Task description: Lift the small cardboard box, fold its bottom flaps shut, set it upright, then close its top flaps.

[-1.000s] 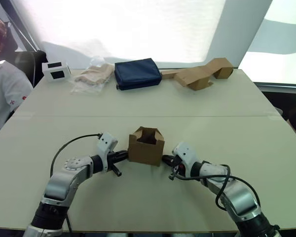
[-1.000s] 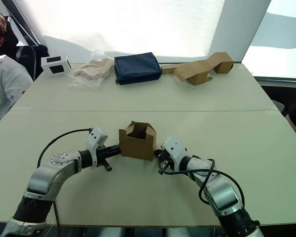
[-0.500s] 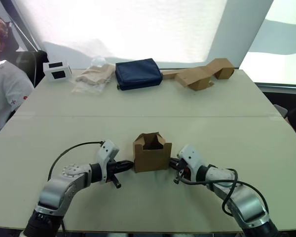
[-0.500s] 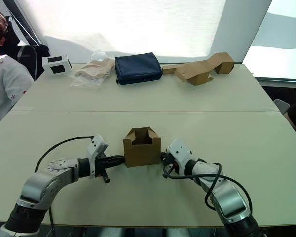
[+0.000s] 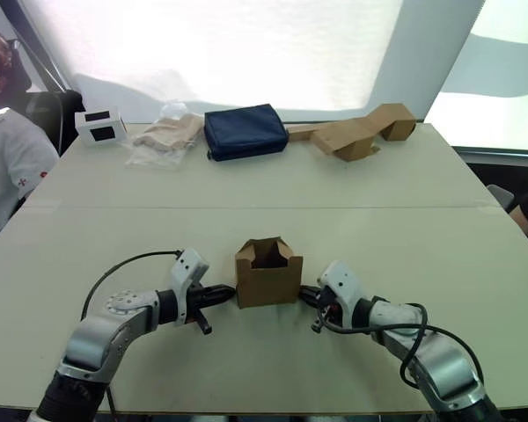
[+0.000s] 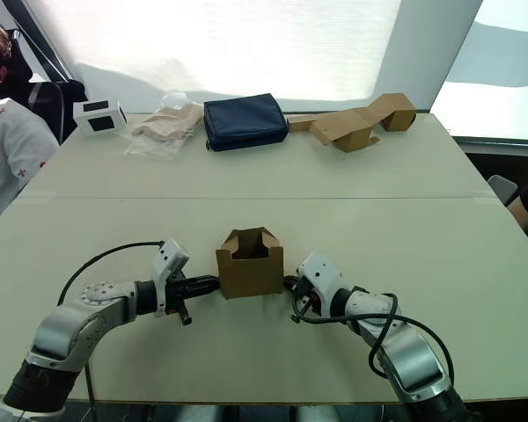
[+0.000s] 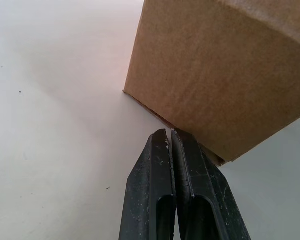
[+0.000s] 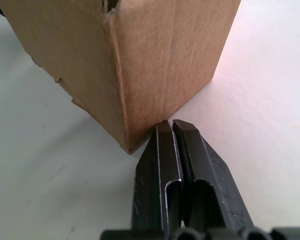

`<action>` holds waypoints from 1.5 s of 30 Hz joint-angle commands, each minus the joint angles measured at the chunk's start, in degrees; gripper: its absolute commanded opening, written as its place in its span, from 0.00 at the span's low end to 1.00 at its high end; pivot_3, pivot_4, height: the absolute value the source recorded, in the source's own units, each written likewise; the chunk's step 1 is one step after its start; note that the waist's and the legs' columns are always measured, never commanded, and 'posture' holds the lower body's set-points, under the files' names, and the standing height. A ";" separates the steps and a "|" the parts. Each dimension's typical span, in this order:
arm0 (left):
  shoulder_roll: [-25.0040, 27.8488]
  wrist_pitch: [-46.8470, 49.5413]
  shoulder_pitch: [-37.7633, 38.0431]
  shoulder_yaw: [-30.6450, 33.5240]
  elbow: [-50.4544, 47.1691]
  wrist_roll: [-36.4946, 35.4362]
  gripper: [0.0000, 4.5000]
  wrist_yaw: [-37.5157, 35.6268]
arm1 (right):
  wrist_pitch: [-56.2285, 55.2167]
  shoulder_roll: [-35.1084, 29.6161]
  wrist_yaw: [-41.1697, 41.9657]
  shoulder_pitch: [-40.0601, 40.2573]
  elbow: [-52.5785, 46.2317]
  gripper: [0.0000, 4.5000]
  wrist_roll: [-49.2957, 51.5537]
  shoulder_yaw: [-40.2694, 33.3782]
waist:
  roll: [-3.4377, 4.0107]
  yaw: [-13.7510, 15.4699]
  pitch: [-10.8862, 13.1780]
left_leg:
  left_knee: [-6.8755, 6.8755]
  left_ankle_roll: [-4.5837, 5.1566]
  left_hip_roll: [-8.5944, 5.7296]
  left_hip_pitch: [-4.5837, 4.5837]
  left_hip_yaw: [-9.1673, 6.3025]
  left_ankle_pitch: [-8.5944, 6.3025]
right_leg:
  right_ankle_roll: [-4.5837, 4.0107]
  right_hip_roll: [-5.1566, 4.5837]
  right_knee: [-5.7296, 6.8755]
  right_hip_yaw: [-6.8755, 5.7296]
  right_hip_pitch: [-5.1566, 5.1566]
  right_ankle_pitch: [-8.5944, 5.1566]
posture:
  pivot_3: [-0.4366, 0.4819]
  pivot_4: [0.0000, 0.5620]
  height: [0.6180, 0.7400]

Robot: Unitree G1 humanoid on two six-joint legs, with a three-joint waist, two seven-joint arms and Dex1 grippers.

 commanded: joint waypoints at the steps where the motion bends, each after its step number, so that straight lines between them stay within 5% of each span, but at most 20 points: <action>1: -0.68 -1.17 -0.71 0.06 -0.17 0.02 0.03 0.84 | 0.51 0.44 0.67 0.38 -2.81 0.00 1.73 0.29 | 0.00 -0.01 0.00 | 0.00 0.00 0.00 0.00 0.00 0.00 | 0.00 0.00 0.00 0.00 0.00 0.00 | 0.48 0.27 1.00; 9: 1.90 -0.76 -0.81 1.23 -0.25 -0.82 0.03 -0.94 | 0.33 -1.27 1.08 1.26 -3.85 0.00 1.42 -0.70 | 0.00 -0.03 0.00 | 0.00 0.00 0.00 0.00 0.00 0.00 | 0.00 0.00 0.00 0.00 0.00 0.00 | 0.48 0.27 1.00; 16: 8.33 -0.26 -7.53 4.87 3.32 -3.96 0.03 -8.01 | 4.18 -7.15 5.87 0.72 -8.98 0.00 8.34 -9.61 | -0.03 0.16 0.03 | 0.02 0.00 -0.01 -0.01 -0.01 0.00 | 0.00 0.01 0.00 -0.05 0.00 0.00 | 0.48 0.27 1.00; 23: 10.58 5.14 -17.34 6.05 3.49 -12.12 0.03 -14.43 | 5.97 -9.50 9.88 -11.47 -2.61 0.00 16.97 -17.73 | -0.04 -0.23 0.03 | 0.01 0.01 -0.02 0.00 0.02 -0.01 | 0.01 0.04 -0.06 -0.07 0.05 0.00 | 0.48 0.27 1.00; 45: 5.26 -4.00 -20.49 -4.05 8.17 -3.15 0.03 -14.87 | 2.82 -5.99 16.80 -22.80 7.72 0.00 16.31 -2.96 | -0.02 -0.03 0.05 | 0.01 0.01 0.02 -0.04 -0.02 0.00 | 0.00 0.13 -0.02 -0.03 -0.03 0.00 | 0.48 0.27 1.00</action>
